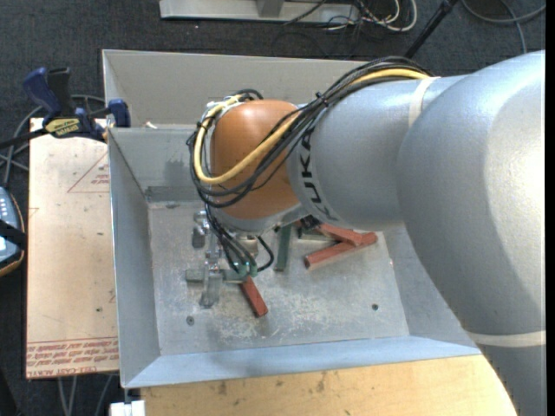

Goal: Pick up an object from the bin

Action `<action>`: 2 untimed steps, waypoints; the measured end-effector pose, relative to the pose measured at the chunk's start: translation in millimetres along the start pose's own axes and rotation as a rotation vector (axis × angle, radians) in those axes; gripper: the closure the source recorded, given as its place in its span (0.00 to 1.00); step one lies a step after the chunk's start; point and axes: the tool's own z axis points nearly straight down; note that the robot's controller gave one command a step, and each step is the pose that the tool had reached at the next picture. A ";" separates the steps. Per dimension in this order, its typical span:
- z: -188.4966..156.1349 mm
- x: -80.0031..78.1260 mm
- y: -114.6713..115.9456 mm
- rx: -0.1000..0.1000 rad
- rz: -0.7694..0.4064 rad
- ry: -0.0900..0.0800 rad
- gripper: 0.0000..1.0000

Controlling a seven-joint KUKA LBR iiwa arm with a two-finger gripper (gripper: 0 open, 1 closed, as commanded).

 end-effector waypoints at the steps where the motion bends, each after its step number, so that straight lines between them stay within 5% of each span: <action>1: 62.5 12.0 -40.5 0.002 -0.216 -0.004 0.00; 2: 60.8 11.1 -39.0 -0.001 -0.217 -0.007 1.00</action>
Offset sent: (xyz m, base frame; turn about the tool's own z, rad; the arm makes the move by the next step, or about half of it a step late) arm -0.0116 -0.0394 -0.0606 -0.2190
